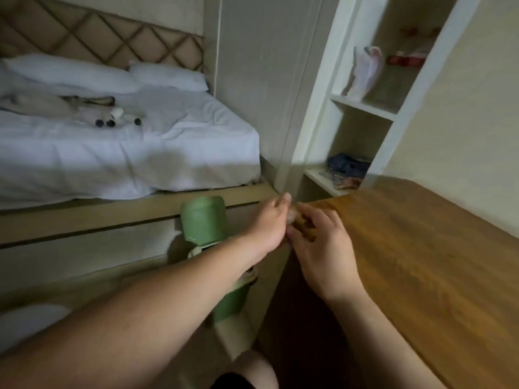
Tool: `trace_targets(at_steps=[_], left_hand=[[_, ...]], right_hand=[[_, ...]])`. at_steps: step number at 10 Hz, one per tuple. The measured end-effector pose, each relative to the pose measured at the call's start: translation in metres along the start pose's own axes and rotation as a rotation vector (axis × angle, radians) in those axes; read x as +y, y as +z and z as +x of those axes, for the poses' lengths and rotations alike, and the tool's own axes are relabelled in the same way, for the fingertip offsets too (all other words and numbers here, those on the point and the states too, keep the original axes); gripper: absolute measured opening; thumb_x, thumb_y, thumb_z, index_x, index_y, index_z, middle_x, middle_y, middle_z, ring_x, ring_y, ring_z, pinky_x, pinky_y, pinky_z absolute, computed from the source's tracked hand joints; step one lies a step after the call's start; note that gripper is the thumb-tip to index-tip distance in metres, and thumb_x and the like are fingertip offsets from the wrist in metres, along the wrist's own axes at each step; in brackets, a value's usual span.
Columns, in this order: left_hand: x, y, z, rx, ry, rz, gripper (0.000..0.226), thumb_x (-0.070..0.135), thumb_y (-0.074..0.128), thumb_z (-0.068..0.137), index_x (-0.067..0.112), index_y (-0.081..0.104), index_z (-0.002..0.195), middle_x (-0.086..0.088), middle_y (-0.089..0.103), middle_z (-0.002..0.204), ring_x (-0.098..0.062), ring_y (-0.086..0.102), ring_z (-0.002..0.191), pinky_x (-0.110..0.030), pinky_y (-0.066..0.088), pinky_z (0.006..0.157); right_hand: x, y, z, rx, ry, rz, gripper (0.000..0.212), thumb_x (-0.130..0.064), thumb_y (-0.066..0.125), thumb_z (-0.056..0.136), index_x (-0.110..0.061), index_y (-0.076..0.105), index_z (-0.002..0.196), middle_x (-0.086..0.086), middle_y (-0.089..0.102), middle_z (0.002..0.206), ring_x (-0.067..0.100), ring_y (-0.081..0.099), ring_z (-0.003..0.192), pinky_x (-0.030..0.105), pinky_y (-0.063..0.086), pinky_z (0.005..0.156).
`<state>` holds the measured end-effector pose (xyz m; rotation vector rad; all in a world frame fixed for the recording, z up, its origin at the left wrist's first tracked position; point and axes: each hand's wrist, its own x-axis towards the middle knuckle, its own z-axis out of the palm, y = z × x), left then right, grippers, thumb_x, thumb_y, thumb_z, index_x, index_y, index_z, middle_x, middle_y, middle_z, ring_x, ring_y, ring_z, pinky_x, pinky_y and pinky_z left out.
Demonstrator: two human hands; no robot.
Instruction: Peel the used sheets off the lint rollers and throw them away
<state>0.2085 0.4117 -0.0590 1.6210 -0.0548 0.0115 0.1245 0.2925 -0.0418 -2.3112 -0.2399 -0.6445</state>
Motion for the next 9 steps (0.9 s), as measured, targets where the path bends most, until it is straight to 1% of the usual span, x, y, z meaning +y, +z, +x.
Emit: trace_targets(at_steps=[1, 2, 3, 4, 5, 6, 7, 8, 9], left_hand=[[-0.022, -0.042, 0.016, 0.062, -0.093, 0.064, 0.062, 0.05, 0.039, 0.117, 0.019, 0.052, 0.065, 0.002, 0.055, 0.063, -0.016, 0.051, 0.059, -0.027, 0.036, 0.055], [-0.052, -0.076, 0.03, 0.072, -0.206, 0.099, 0.067, 0.052, 0.029, 0.118, 0.016, 0.053, 0.067, -0.004, 0.056, 0.068, -0.02, 0.053, 0.063, -0.032, 0.036, 0.061], [-0.1, -0.098, 0.039, -0.006, -0.297, 0.116, 0.051, 0.032, 0.034, 0.117, 0.013, 0.058, 0.076, -0.009, 0.058, 0.074, -0.023, 0.053, 0.068, -0.033, 0.039, 0.063], [-0.151, -0.108, 0.044, -0.057, -0.409, 0.036, 0.033, 0.014, 0.036, 0.113, 0.013, 0.053, 0.085, -0.011, 0.053, 0.077, -0.018, 0.048, 0.064, -0.03, 0.04, 0.058], [-0.194, -0.104, 0.045, -0.049, -0.549, -0.103, 0.034, 0.034, 0.034, 0.116, 0.019, 0.051, 0.091, -0.002, 0.057, 0.076, -0.014, 0.051, 0.061, -0.03, 0.039, 0.065], [-0.213, -0.11, 0.056, -0.044, -0.661, -0.293, 0.073, 0.083, 0.032, 0.103, 0.027, 0.078, 0.093, 0.009, 0.082, 0.079, -0.006, 0.078, 0.064, -0.034, 0.051, 0.079], [-0.225, -0.133, 0.068, 0.11, -0.699, -0.384, 0.08, 0.092, 0.034, 0.095, 0.034, 0.068, 0.137, 0.008, 0.075, 0.124, -0.018, 0.08, 0.1, -0.042, 0.06, 0.089], [-0.243, -0.163, 0.07, 0.357, -0.717, -0.385, 0.07, 0.077, 0.037, 0.106, 0.023, 0.065, 0.141, -0.001, 0.072, 0.131, -0.025, 0.073, 0.11, -0.041, 0.062, 0.089], [-0.261, -0.176, 0.064, 0.408, -0.722, -0.346, 0.057, 0.066, 0.037, 0.112, 0.017, 0.065, 0.124, -0.005, 0.073, 0.11, -0.025, 0.074, 0.101, -0.037, 0.062, 0.077]], right_hand=[[-0.005, 0.056, 0.018, -0.178, -0.063, -0.039, 0.039, -0.015, 0.075, 0.103, -0.022, 0.071, 0.142, -0.001, 0.074, 0.116, 0.018, 0.071, 0.105, 0.037, 0.059, 0.091], [0.001, 0.114, 0.015, -0.244, -0.128, -0.138, 0.046, -0.026, 0.075, 0.102, -0.019, 0.067, 0.147, 0.005, 0.075, 0.119, 0.026, 0.07, 0.11, 0.043, 0.058, 0.09], [0.025, 0.164, -0.003, -0.222, -0.134, -0.174, 0.049, -0.024, 0.079, 0.099, -0.013, 0.068, 0.146, 0.011, 0.07, 0.124, 0.03, 0.065, 0.114, 0.043, 0.058, 0.092], [0.049, 0.207, -0.023, -0.276, 0.012, -0.102, 0.048, -0.017, 0.081, 0.097, -0.008, 0.065, 0.142, 0.01, 0.074, 0.121, 0.029, 0.071, 0.109, 0.037, 0.056, 0.083], [0.069, 0.241, -0.03, -0.283, 0.158, -0.023, 0.029, -0.018, 0.078, 0.098, -0.014, 0.067, 0.124, 0.004, 0.077, 0.11, 0.025, 0.074, 0.096, 0.026, 0.045, 0.071], [0.087, 0.264, -0.023, -0.292, 0.251, 0.028, 0.024, -0.027, 0.079, 0.098, -0.018, 0.071, 0.118, -0.004, 0.075, 0.104, 0.013, 0.068, 0.09, 0.015, 0.042, 0.069], [0.106, 0.28, -0.004, -0.257, 0.384, 0.122, 0.024, -0.026, 0.076, 0.095, -0.024, 0.07, 0.118, -0.007, 0.071, 0.106, 0.011, 0.066, 0.093, 0.02, 0.044, 0.069], [0.123, 0.298, 0.027, -0.365, 0.41, 0.077, 0.05, -0.008, 0.067, 0.095, -0.023, 0.067, 0.142, -0.001, 0.067, 0.125, 0.013, 0.063, 0.102, 0.019, 0.046, 0.074], [0.137, 0.313, 0.058, -0.496, 0.473, 0.068, 0.061, -0.001, 0.057, 0.099, -0.025, 0.058, 0.154, -0.003, 0.067, 0.118, 0.021, 0.066, 0.107, 0.026, 0.044, 0.074]])
